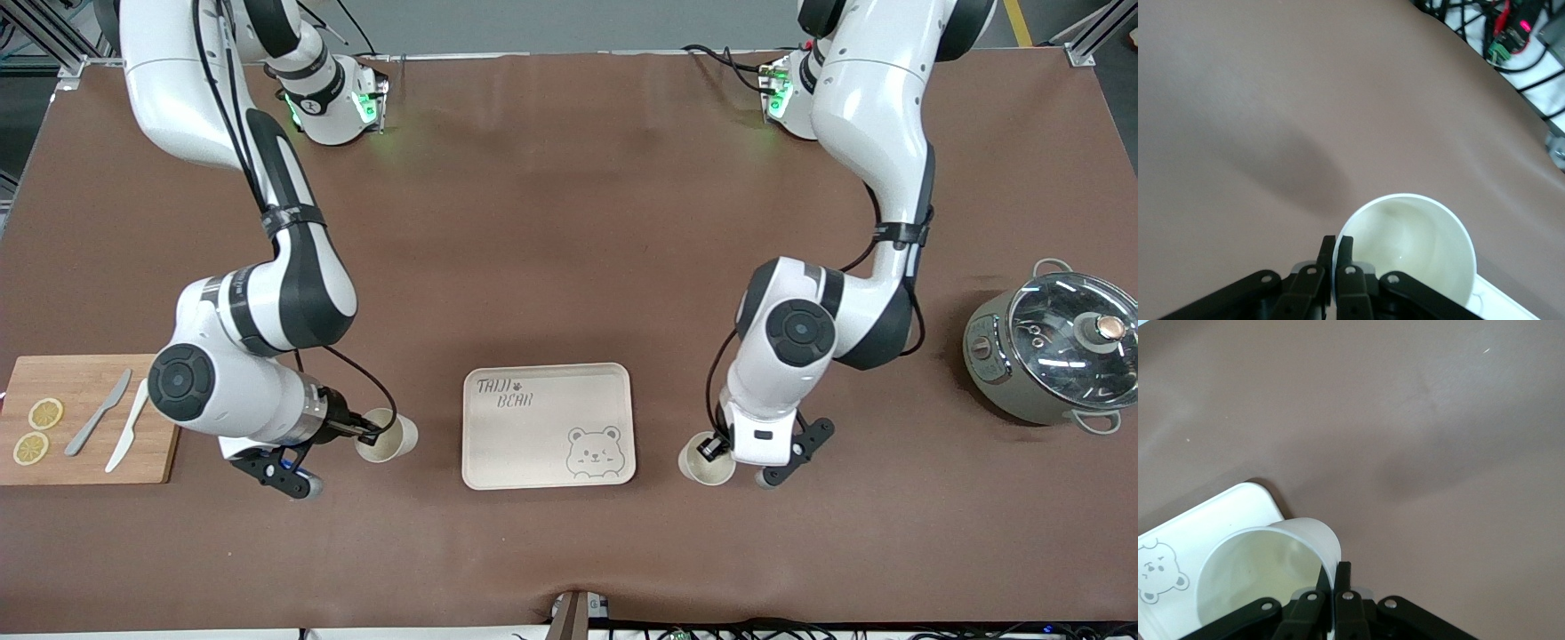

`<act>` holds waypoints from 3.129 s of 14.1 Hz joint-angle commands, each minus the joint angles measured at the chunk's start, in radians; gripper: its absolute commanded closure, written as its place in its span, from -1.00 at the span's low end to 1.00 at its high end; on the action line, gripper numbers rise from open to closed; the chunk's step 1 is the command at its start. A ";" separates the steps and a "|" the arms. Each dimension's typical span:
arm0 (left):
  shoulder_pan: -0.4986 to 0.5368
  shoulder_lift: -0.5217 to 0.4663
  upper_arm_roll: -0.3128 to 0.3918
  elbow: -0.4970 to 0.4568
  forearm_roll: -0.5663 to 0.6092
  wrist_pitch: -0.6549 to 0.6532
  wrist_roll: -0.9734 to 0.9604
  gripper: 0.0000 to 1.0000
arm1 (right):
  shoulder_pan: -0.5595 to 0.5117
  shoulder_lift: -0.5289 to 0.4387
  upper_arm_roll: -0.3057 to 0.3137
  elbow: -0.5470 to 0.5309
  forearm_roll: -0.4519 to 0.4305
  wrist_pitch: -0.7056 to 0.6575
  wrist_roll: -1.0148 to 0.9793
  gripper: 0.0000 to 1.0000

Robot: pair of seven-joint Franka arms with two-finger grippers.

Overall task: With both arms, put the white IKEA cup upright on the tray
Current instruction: 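Lift the cups and carry both toward the white tray, then lower both cups upright onto the tray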

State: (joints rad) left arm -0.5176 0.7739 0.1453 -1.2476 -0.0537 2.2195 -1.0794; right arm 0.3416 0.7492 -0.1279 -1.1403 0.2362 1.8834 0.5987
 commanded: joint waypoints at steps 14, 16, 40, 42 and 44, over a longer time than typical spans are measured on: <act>-0.222 0.080 0.027 0.017 -0.002 0.000 -0.135 1.00 | 0.157 0.027 -0.010 -0.015 -0.027 0.166 0.220 1.00; -0.233 0.096 0.027 0.016 0.000 0.000 -0.135 1.00 | 0.165 0.045 -0.010 -0.019 -0.061 0.175 0.254 1.00; -0.211 -0.005 0.025 0.008 0.014 -0.010 -0.135 -1.00 | 0.212 0.128 -0.009 -0.116 -0.112 0.378 0.273 1.00; -0.185 -0.047 0.025 0.007 0.015 -0.052 -0.132 -1.00 | 0.214 0.133 -0.009 -0.116 -0.107 0.398 0.273 1.00; -0.157 -0.088 0.023 0.004 0.023 -0.102 -0.125 -1.00 | 0.215 0.134 -0.009 -0.116 -0.109 0.399 0.273 1.00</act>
State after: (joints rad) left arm -0.6938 0.7412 0.1740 -1.2205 -0.0516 2.1675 -1.2008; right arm 0.5478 0.8816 -0.1293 -1.2562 0.1312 2.2708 0.8525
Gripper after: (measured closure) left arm 0.000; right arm 0.974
